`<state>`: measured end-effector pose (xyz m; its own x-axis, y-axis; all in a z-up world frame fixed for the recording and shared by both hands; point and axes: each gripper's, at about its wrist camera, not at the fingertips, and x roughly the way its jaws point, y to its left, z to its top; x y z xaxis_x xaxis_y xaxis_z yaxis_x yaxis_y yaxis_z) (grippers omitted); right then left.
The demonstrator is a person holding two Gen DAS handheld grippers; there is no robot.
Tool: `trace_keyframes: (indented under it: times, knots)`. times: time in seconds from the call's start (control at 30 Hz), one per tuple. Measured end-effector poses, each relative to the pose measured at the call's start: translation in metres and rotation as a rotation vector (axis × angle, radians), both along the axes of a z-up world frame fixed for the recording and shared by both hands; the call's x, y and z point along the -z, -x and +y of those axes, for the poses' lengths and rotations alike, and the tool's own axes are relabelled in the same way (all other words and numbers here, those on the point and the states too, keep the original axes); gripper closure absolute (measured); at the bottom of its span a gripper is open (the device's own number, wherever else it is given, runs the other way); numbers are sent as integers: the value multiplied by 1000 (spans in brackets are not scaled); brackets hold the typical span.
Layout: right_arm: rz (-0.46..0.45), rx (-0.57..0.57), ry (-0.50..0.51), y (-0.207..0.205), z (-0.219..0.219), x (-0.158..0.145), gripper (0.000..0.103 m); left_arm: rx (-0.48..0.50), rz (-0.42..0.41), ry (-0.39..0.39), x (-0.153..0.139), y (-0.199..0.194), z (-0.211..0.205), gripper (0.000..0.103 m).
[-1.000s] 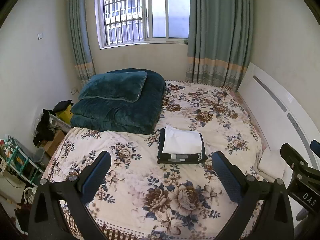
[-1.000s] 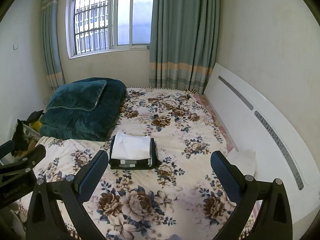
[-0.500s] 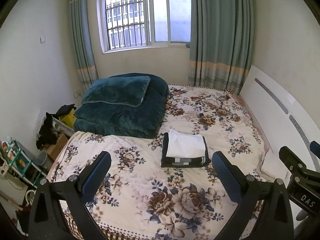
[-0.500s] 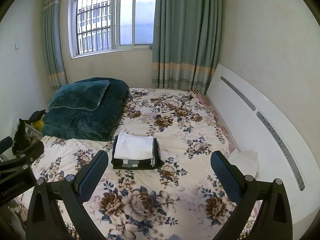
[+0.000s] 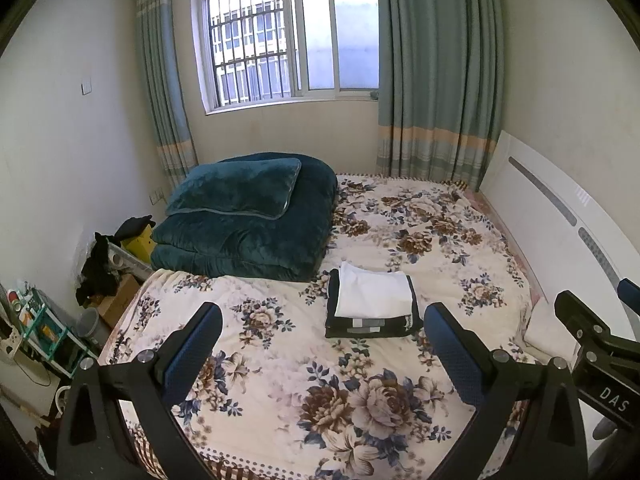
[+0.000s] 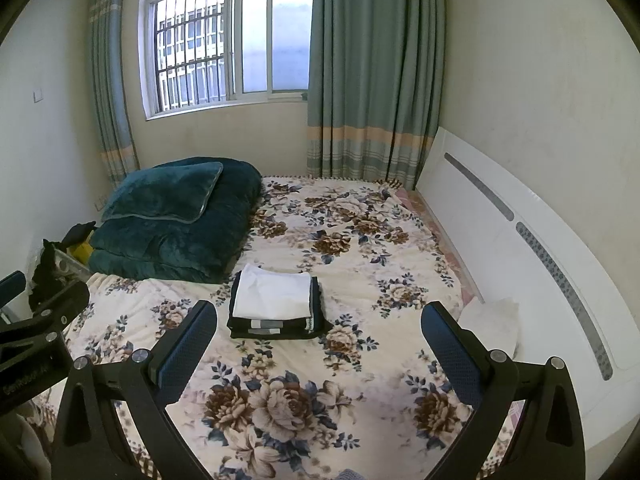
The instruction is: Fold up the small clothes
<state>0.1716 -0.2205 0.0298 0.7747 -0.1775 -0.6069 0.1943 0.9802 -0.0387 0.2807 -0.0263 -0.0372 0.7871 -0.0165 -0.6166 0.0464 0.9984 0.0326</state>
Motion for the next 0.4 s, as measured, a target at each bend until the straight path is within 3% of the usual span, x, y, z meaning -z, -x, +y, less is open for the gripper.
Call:
trace_keyframes:
  times: [0.4]
  knots:
    - [-1,0,1,-1,1,0,0,-1,-8,-7,-4,1,2,0]
